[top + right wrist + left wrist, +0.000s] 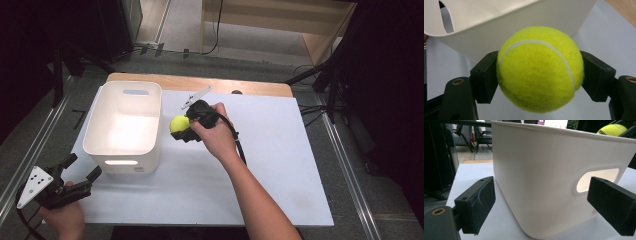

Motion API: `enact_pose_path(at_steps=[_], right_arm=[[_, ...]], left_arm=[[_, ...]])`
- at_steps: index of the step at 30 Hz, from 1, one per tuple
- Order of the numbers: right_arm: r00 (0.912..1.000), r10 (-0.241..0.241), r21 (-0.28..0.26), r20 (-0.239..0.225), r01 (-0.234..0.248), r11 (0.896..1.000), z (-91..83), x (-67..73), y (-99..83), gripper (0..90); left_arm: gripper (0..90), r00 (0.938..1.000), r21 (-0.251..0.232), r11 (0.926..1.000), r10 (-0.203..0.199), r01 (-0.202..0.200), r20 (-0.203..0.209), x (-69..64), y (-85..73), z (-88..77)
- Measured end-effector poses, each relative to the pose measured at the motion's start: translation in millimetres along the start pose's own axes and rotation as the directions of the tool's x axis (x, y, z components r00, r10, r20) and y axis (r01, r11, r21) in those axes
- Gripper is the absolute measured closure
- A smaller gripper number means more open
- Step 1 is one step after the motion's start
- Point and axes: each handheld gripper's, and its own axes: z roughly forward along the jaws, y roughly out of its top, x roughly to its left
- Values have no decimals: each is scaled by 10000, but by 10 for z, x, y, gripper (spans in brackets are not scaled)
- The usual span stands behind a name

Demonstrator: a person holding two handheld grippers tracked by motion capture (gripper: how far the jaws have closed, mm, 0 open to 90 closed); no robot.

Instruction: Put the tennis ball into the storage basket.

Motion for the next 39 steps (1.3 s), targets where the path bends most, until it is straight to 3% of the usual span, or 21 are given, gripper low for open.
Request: enact_pose_path(at_steps=[39], right_arm=[[9984, -547, -475, -158, 539, 9974, -76, 124, 313, 234]], left_arm=[[79, 10000, 17, 10000, 7, -7, -23, -3, 1, 5]])
